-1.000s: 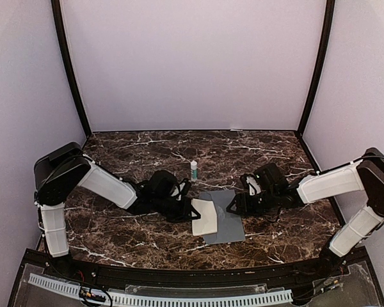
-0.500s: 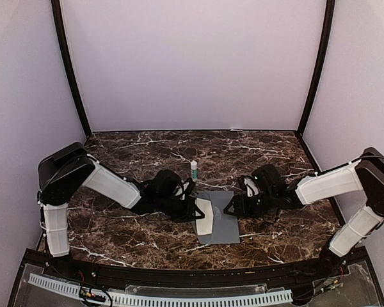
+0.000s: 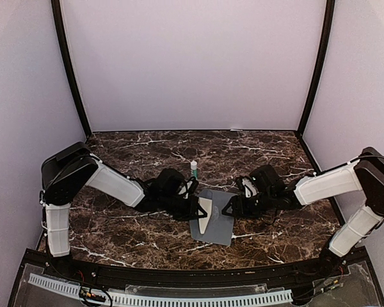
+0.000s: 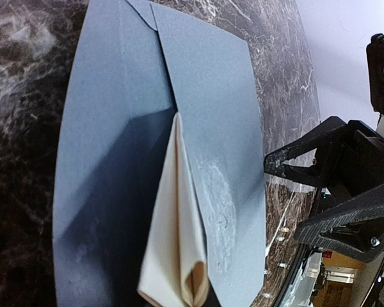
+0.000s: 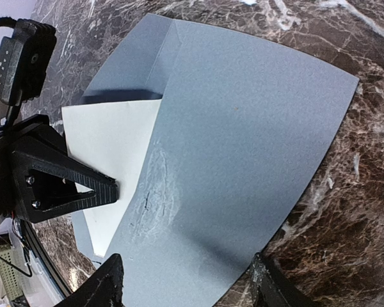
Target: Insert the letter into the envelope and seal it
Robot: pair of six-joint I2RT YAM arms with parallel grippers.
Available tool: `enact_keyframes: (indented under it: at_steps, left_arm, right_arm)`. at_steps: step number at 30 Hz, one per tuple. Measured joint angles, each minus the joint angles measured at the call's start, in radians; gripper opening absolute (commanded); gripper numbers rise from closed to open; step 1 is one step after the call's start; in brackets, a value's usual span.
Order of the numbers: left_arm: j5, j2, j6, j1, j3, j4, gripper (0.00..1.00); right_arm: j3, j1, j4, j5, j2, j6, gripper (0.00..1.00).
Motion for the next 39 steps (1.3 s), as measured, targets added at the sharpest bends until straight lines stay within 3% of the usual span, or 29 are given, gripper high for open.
enact_keyframes:
  at_steps: [2,5,7,18,23,31,39]
  left_arm:
    - [-0.006,0.0,0.011,-0.002,0.006,-0.015,0.06]
    - [-0.014,-0.002,0.032,-0.003,0.011,-0.024,0.26]
    - [-0.026,-0.015,0.047,-0.006,0.012,-0.032,0.33]
    - [-0.117,-0.12,0.114,-0.009,-0.001,-0.192,0.59]
    - [-0.159,-0.156,0.134,-0.009,-0.006,-0.26,0.59]
    - [-0.214,-0.171,0.153,-0.009,-0.009,-0.308,0.42]
    - [-0.243,-0.166,0.164,-0.009,0.003,-0.313,0.36]
  right_arm:
    - [0.0,0.001,0.0,0.004,0.0,0.005,0.65]
    - [0.001,0.003,-0.007,0.014,-0.003,0.009,0.66]
    - [0.003,0.005,-0.021,0.029,-0.01,0.01,0.67]
    - [0.005,0.006,-0.122,0.099,-0.074,0.013,0.68]
    - [0.007,0.006,-0.129,0.101,-0.077,0.016,0.67]
    - [0.022,0.006,-0.121,0.1,-0.071,0.024,0.66]
    - [0.059,0.006,-0.076,0.096,-0.009,0.032,0.65]
